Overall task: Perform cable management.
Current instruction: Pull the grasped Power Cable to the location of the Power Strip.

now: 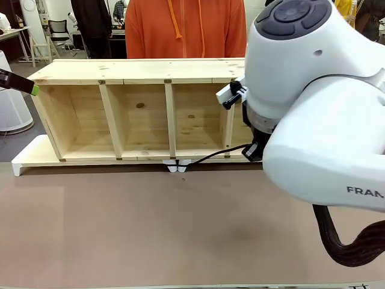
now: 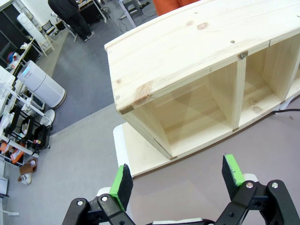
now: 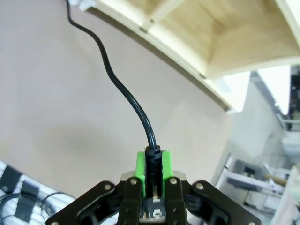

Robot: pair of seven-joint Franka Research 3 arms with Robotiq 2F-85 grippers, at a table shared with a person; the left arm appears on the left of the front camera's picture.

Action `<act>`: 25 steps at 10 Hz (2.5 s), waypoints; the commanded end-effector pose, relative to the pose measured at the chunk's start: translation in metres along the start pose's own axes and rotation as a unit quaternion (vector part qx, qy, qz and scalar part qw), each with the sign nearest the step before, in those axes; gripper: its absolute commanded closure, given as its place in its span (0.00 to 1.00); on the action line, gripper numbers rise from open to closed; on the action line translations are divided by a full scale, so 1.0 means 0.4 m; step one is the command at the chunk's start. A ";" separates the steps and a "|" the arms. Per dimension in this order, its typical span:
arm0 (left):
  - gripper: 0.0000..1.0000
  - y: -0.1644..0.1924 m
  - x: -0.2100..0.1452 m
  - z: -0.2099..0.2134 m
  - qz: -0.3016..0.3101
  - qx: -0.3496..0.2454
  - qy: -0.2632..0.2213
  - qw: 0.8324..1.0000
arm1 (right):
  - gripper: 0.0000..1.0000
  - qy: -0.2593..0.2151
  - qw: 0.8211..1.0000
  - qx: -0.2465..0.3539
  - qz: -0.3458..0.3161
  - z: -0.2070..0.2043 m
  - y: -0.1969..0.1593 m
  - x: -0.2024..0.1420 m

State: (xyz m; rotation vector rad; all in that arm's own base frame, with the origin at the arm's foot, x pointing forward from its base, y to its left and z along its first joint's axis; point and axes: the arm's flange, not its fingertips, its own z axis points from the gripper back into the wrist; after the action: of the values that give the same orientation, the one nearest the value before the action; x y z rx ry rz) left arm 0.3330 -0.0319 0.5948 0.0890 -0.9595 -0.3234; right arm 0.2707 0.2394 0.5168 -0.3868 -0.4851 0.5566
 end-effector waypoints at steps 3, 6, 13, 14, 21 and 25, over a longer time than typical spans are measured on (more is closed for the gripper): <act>0.00 -0.002 0.002 -0.003 -0.001 0.002 -0.003 1.000 | 0.84 0.038 0.995 -0.026 -0.086 -0.025 -0.119 -0.055; 0.00 -0.002 0.002 -0.003 -0.001 0.002 -0.003 1.000 | 0.84 0.062 0.991 -0.018 -0.116 -0.091 -0.194 -0.063; 0.00 -0.002 0.002 -0.003 -0.001 0.002 -0.003 1.000 | 0.84 0.126 0.971 -0.077 -0.191 -0.217 -0.370 0.012; 0.00 -0.002 0.002 -0.003 -0.001 0.002 -0.003 1.000 | 0.84 0.118 0.971 -0.082 -0.192 -0.221 -0.382 0.023; 0.00 -0.002 0.002 -0.003 -0.001 0.002 -0.003 1.000 | 0.84 0.116 0.975 -0.060 -0.180 -0.220 -0.383 0.013; 0.00 -0.002 0.002 -0.003 -0.001 0.002 -0.003 1.000 | 0.84 0.095 0.956 0.002 -0.278 -0.249 -0.511 -0.036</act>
State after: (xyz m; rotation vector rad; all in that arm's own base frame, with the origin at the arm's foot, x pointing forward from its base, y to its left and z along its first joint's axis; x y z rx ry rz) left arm 0.3330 -0.0318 0.5948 0.0889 -0.9595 -0.3231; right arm 0.3944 0.0704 0.5253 -0.3270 -0.3578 0.0194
